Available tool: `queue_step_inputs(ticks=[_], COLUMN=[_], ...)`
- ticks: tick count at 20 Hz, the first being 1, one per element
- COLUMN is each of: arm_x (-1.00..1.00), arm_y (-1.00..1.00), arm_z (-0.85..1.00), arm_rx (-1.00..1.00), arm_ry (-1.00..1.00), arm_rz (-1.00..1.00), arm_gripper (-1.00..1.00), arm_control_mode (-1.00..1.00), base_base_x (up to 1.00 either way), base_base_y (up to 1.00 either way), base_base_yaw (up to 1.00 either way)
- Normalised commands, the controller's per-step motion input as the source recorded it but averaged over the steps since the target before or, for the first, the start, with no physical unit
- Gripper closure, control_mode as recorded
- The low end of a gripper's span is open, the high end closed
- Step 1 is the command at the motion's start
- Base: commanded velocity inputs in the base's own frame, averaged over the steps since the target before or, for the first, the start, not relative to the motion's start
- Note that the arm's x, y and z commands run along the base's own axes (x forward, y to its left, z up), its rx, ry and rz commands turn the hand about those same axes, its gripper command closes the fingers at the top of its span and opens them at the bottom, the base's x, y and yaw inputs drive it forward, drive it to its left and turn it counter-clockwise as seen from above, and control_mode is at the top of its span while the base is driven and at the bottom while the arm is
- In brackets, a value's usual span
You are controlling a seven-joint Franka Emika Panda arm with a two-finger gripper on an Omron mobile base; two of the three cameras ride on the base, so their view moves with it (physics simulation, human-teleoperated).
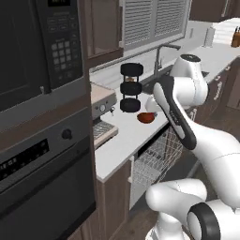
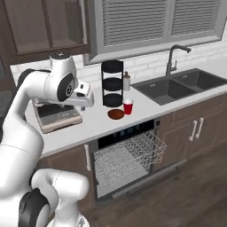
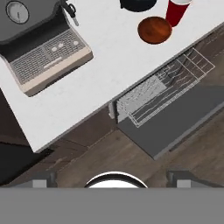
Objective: Pick up the cup and bowl from the counter, place them in the dishwasher, and close the dishwasher door.
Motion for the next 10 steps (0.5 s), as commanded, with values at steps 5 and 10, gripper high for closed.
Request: queue_step_inputs(ticks=[5,10], arm_x=[0.00,0.00], arm_y=[0.00,0.00], arm_z=[0.00,0.00], arm_rx=[0.00,0.00], arm_ry=[0.00,0.00], arm_rz=[0.00,0.00], arm_gripper=[-1.00,-1.00], arm_control_mode=[1.00,1.00], base_base_x=[0.00,0.00], base_base_y=[0.29,0.07], base_base_yaw=[-0.43,-0.24])
